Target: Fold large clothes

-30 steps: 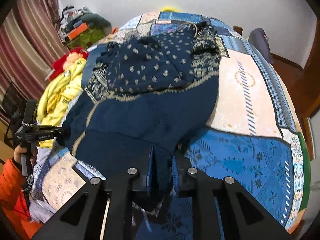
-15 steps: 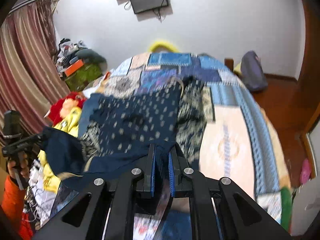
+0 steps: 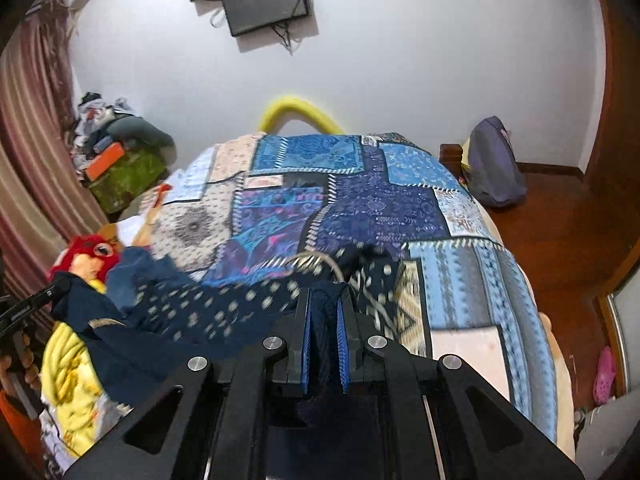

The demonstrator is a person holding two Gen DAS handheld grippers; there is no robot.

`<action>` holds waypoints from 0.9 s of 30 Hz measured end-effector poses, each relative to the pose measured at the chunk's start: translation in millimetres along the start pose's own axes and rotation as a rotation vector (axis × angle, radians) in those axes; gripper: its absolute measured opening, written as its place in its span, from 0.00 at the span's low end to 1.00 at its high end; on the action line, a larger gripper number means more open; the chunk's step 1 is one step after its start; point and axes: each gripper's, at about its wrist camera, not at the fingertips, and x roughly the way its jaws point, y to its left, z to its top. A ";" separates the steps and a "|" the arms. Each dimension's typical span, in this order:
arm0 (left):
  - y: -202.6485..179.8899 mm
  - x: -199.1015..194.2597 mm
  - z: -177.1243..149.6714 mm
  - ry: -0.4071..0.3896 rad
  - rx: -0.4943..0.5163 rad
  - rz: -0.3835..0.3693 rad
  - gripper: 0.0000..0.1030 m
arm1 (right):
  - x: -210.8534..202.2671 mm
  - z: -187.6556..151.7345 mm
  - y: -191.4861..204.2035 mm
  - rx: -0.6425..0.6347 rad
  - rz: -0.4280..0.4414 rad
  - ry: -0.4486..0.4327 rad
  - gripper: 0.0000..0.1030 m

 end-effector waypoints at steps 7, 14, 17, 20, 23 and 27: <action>39.0 86.8 -13.5 0.140 -0.080 0.072 0.13 | 90.2 0.9 -15.4 0.034 -0.054 0.100 0.08; 46.4 104.3 -20.9 0.176 -0.090 0.084 0.18 | 99.9 -3.5 -33.6 0.038 -0.056 0.109 0.09; 46.1 87.6 -12.6 0.183 -0.109 0.066 0.21 | 79.3 3.7 -41.1 -0.016 -0.237 0.060 0.09; 39.2 61.2 -0.6 0.164 -0.091 0.070 0.31 | 53.1 9.8 -54.7 -0.008 -0.187 0.050 0.09; 27.0 26.3 11.6 0.080 -0.024 0.118 0.52 | 25.9 9.1 -53.4 -0.032 -0.142 0.032 0.09; 9.8 -5.5 19.3 0.023 0.028 0.109 0.60 | 5.0 -1.9 -23.8 -0.131 -0.097 0.044 0.09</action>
